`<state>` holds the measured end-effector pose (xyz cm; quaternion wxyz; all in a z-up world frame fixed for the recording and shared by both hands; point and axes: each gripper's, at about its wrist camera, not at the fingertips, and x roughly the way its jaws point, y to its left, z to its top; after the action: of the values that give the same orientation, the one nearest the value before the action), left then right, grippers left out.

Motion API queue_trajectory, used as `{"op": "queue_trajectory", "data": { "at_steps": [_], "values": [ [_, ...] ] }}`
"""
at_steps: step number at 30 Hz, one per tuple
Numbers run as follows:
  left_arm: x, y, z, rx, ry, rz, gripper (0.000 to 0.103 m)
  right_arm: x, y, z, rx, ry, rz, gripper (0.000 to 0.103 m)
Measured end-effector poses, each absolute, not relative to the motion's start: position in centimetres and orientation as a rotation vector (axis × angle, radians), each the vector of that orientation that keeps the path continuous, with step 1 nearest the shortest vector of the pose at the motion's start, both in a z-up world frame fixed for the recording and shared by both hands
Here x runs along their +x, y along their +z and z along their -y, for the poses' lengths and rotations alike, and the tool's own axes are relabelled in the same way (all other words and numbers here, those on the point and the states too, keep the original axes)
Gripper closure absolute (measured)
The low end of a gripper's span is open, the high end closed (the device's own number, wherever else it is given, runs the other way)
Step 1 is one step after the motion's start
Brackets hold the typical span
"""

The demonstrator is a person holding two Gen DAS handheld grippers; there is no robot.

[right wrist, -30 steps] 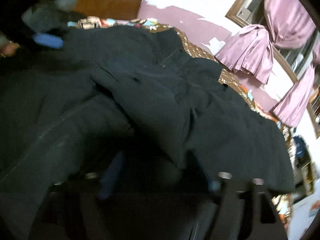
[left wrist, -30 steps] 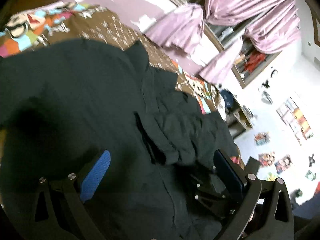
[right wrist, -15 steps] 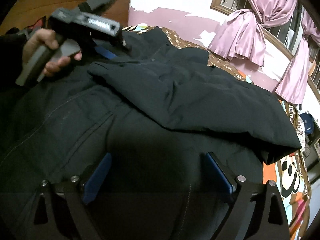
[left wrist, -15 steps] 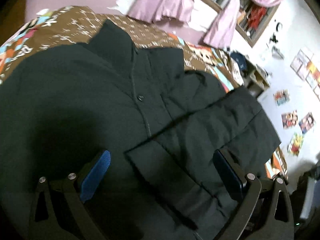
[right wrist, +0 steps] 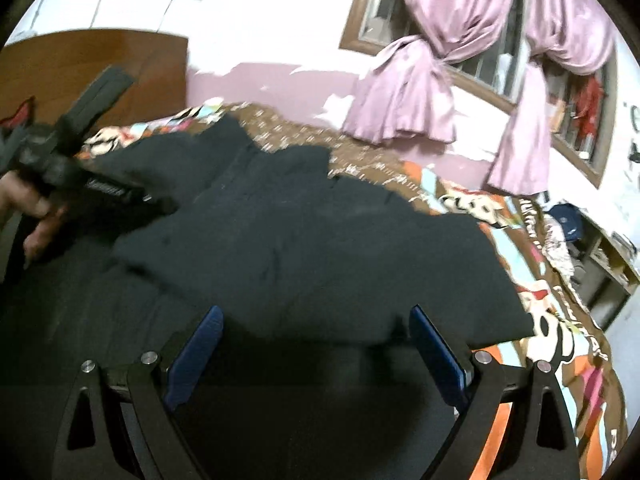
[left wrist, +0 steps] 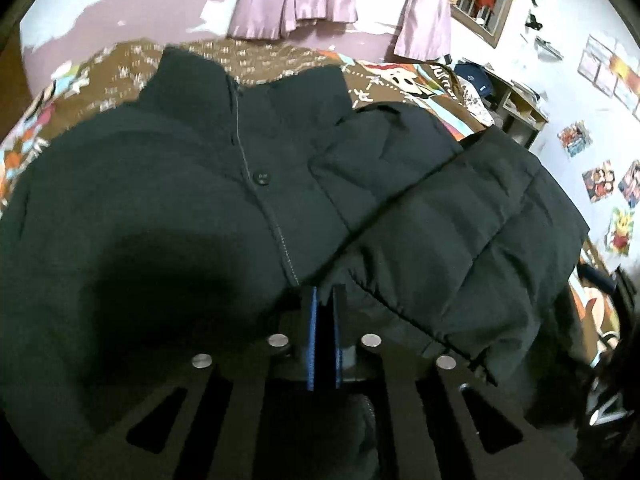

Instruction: Fold large clothes

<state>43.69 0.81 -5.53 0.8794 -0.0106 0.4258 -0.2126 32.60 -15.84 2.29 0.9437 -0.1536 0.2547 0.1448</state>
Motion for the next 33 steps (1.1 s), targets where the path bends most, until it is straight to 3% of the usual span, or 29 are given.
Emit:
{"op": "queue_trajectory", "data": {
  "at_steps": [7,10,15,20,33],
  "values": [
    [39.8,-1.8,-3.6,-0.100,-0.379,-0.767,0.101,33.9,6.3,14.1,-0.249,0.286,-0.390,0.009],
    [37.3,0.0,-5.8,-0.098,-0.330,-0.733,0.101,34.9,7.3,12.5,-0.224,0.299,-0.371,0.004],
    [34.2,1.7,-9.3,-0.099,-0.265,-0.750,0.101,39.2,4.7,8.0,-0.221,0.370,-0.570,0.000],
    [33.9,-0.7,-10.9,-0.101,-0.200,-0.805,0.101,42.2,-2.1,4.5,-0.275,0.404,-0.825,0.000],
    [34.4,-5.2,-13.1,-0.199,-0.186,-0.877,0.097,42.7,-4.3,4.3,-0.274,0.415,-0.795,0.000]
  ]
}}
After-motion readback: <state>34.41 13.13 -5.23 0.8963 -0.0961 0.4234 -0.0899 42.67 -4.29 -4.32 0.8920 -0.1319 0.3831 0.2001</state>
